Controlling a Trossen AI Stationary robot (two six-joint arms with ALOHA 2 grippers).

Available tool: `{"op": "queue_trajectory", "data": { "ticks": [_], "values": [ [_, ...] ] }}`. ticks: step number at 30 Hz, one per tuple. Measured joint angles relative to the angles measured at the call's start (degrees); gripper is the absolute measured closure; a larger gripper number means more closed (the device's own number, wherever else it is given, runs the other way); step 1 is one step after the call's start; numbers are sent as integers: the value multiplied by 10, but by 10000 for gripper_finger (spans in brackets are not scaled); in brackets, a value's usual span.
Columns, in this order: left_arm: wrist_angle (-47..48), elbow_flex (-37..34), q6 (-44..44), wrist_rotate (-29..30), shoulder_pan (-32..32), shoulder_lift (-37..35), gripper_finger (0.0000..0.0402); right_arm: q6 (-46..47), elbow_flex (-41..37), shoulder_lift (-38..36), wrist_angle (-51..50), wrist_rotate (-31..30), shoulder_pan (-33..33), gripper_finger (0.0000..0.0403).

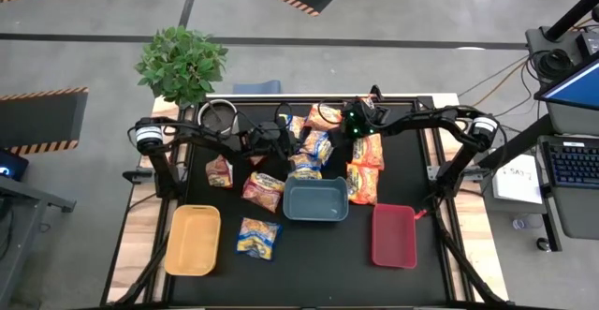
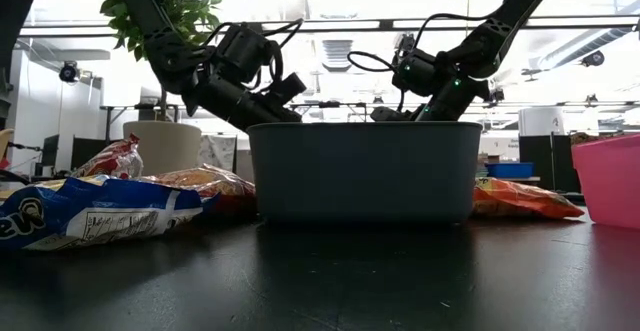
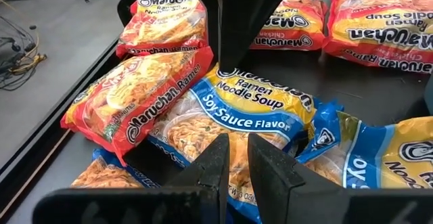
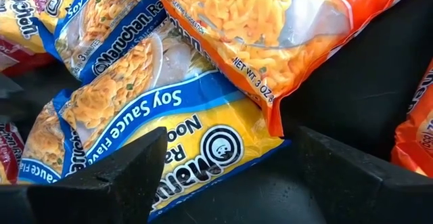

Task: Sort Maruchan noodles
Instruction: Put the top right blue noodle pack into the blue bin

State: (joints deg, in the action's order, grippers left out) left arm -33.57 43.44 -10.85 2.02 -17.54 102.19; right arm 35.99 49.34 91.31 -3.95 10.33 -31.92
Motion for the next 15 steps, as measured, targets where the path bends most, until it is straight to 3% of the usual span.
{"op": "queue_trajectory", "data": {
  "ticks": [15],
  "values": [
    [-36,0,9,-1,2,50,364,0,0,0,0,2,0,80]
  ]
}}
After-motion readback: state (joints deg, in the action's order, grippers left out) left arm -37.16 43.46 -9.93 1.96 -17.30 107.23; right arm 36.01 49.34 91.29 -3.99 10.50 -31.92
